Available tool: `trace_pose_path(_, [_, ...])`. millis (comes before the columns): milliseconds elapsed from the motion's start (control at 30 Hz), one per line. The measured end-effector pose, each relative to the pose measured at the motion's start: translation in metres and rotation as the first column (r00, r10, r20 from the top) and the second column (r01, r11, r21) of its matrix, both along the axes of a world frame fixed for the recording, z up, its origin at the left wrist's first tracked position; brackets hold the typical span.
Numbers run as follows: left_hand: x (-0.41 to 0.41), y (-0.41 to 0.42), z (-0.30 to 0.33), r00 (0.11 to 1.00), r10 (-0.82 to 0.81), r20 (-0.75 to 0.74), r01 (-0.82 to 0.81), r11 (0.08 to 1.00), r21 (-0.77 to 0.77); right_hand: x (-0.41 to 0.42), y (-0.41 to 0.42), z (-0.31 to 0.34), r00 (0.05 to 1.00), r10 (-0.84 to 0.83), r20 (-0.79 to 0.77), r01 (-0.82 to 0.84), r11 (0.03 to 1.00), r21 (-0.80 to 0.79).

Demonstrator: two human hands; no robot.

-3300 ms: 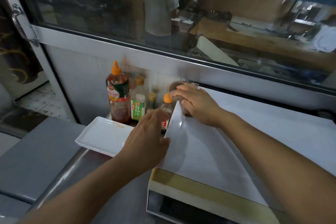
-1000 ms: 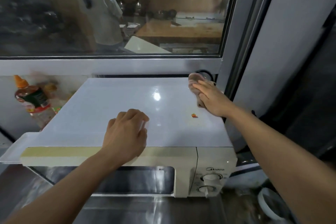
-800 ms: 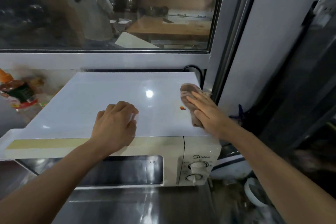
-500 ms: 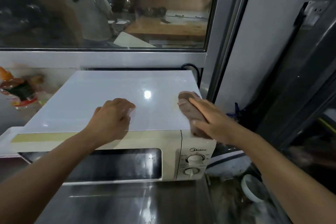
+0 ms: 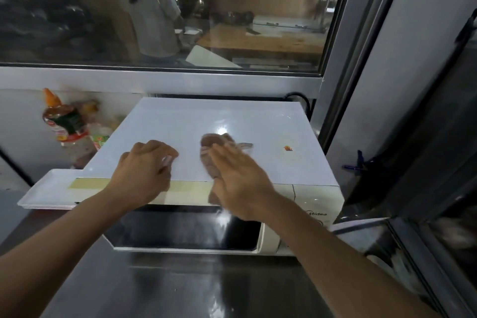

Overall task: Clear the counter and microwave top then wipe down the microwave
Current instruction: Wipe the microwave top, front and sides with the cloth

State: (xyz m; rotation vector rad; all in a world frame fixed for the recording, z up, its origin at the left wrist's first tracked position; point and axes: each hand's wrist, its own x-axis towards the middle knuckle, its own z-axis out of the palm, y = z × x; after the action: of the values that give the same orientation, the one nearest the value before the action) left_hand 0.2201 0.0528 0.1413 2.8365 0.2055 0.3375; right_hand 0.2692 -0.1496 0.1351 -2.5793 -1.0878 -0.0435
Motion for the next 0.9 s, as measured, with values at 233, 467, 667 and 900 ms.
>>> trace_pose_path(233, [-0.014, 0.035, 0.006, 0.996, -0.083, -0.026, 0.081, 0.994, -0.069, 0.052, -0.029, 0.006, 0.978, -0.205, 0.028, 0.206, 0.976, -0.072])
trace_pose_path(467, [-0.036, 0.086, 0.008, 1.000, -0.011, -0.023, 0.010, 0.998, -0.056, 0.031, 0.072, 0.007, 0.972, -0.231, 0.038, 0.234, 0.965, -0.114])
trace_pose_path(667, [-0.042, 0.096, 0.007, 0.996, -0.074, -0.050, 0.071, 0.996, -0.059, 0.001, 0.127, 0.004, 0.999, -0.034, -0.013, 0.033, 0.995, -0.089])
trace_pose_path(900, [-0.038, 0.100, -0.003, 0.997, -0.074, -0.021, 0.074, 0.997, -0.033, 0.036, 0.043, 0.004, 0.913, -0.406, 0.034, 0.407, 0.907, -0.104])
